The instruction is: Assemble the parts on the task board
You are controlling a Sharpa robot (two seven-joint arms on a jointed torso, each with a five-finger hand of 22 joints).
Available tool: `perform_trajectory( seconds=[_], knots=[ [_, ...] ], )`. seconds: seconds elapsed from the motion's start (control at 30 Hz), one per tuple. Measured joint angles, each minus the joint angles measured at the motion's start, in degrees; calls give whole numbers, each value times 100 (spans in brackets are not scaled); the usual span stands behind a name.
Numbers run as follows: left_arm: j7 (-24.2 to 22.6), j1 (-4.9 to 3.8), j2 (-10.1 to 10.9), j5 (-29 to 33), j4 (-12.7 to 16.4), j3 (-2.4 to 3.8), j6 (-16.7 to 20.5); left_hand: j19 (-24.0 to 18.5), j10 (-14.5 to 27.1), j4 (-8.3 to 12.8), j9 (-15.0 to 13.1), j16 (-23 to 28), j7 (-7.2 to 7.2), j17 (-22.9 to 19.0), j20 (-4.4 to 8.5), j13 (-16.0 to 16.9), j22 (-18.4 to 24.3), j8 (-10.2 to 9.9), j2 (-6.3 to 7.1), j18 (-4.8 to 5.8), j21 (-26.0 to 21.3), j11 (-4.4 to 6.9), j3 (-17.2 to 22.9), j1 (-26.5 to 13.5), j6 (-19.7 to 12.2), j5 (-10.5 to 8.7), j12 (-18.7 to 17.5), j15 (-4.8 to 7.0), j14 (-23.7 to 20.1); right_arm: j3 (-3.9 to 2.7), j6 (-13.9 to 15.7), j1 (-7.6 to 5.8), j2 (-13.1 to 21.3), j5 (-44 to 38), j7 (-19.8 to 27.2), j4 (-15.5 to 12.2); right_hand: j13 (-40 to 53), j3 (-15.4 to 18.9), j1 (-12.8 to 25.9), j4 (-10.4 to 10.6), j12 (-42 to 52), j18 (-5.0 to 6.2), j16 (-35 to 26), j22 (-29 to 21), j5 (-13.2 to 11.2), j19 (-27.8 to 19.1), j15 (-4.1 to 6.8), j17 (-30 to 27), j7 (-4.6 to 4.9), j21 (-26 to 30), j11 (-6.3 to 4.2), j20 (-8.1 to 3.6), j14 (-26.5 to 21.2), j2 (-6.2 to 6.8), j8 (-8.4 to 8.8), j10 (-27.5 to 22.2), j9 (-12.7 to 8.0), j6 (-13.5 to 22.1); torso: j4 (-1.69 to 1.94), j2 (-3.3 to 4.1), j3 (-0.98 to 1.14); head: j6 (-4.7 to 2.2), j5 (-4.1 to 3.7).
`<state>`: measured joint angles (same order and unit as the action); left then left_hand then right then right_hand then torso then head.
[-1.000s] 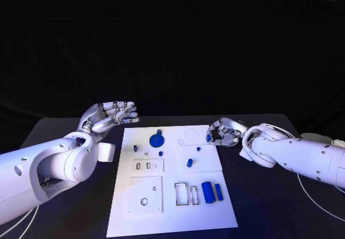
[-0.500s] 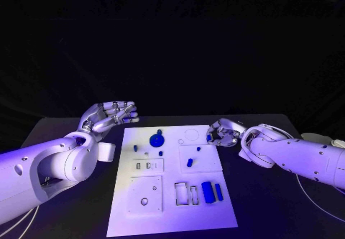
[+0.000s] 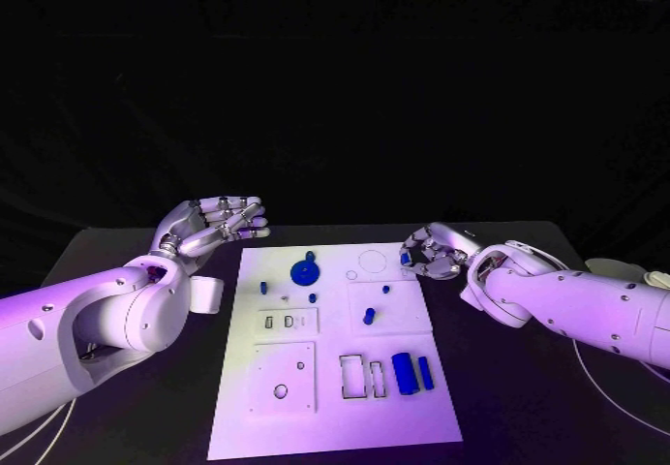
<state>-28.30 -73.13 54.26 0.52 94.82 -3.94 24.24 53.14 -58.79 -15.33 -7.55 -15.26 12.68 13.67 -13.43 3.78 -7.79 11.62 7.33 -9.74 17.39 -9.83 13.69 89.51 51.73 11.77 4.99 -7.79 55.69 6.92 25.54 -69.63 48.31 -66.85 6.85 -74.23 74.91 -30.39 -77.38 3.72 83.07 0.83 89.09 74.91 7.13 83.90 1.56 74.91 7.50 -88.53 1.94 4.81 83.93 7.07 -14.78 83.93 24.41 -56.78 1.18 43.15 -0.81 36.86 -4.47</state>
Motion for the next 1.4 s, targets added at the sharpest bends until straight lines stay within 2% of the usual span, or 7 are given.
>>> perform_trajectory(
  seconds=[0.13,0.27,0.43,0.63,0.87,1.1,1.4],
  knots=[
    [2,0,3,0,-15,0,-1,0,0,0,0,0,0,0,0,0,0,0,0,0,0,0,0,0,0,0,0,0,0,-2,163,-9,36,9,-15,-267,0,-33,46,-1,0,-1,0,0,-1,15,21,0,0,-55,0,-15,21,-47,1,0,-2,0,-5,-10,1,2,24],
    [4,0,-5,0,-53,0,-4,0,0,0,0,20,0,6,0,0,0,0,0,0,0,0,0,0,0,0,-20,0,0,-3,255,-59,49,-41,-184,-732,0,-42,114,7,-30,-1,0,0,-3,20,21,0,-40,-128,0,-20,21,-114,2,0,-42,44,-21,-29,-4,6,64],
    [6,0,-80,0,-163,-1,-14,0,-2,-16,5,22,0,12,0,0,0,0,0,0,0,-2,16,0,0,0,-22,0,0,-6,336,-117,-62,-256,-628,-1285,0,-43,136,8,-31,0,0,3,-5,20,20,0,-45,-127,0,-20,21,-134,2,0,-43,49,-36,-64,-18,44,178],
    [14,3,-252,4,-381,-9,-38,0,-21,-16,5,22,0,16,0,0,5,0,0,0,-1,-21,16,0,0,-25,-22,0,0,7,379,-102,-459,-657,-1199,-1690,0,-36,258,26,-52,0,0,4,-8,20,20,0,-51,-127,0,-20,21,-92,2,0,-44,56,-37,-131,-40,130,329],
    [34,3,-424,8,-606,-26,-69,0,-21,-16,5,22,0,17,0,0,5,0,-1,0,-2,-21,16,-1,0,-25,-22,0,0,48,385,7,-906,-1177,-1737,-1768,0,-59,331,68,-52,-1,0,3,42,20,20,0,-51,-127,1,-20,21,-20,1,0,-43,56,-19,-213,-68,208,389],
    [54,3,-495,14,-695,-38,-89,0,-21,-16,5,22,0,17,0,0,5,0,22,0,-2,-21,16,-25,0,-25,-21,0,0,103,361,183,-1303,-1591,-2069,-1636,-1,-31,412,98,-52,0,0,3,43,20,20,-1,-53,-127,1,-20,21,18,-5,0,-41,57,-17,-265,-93,266,459],
    [76,3,-520,20,-704,-43,-104,0,-21,-16,4,22,0,21,0,0,5,0,22,0,-2,-21,16,-25,0,-25,-21,0,0,141,272,371,-1599,-1968,-2297,-1390,-1,-15,472,114,-52,-1,0,2,43,-1,40,4,-60,-126,-20,-41,-1,78,-132,21,-38,63,-9,-275,-102,309,510]
  ],
)
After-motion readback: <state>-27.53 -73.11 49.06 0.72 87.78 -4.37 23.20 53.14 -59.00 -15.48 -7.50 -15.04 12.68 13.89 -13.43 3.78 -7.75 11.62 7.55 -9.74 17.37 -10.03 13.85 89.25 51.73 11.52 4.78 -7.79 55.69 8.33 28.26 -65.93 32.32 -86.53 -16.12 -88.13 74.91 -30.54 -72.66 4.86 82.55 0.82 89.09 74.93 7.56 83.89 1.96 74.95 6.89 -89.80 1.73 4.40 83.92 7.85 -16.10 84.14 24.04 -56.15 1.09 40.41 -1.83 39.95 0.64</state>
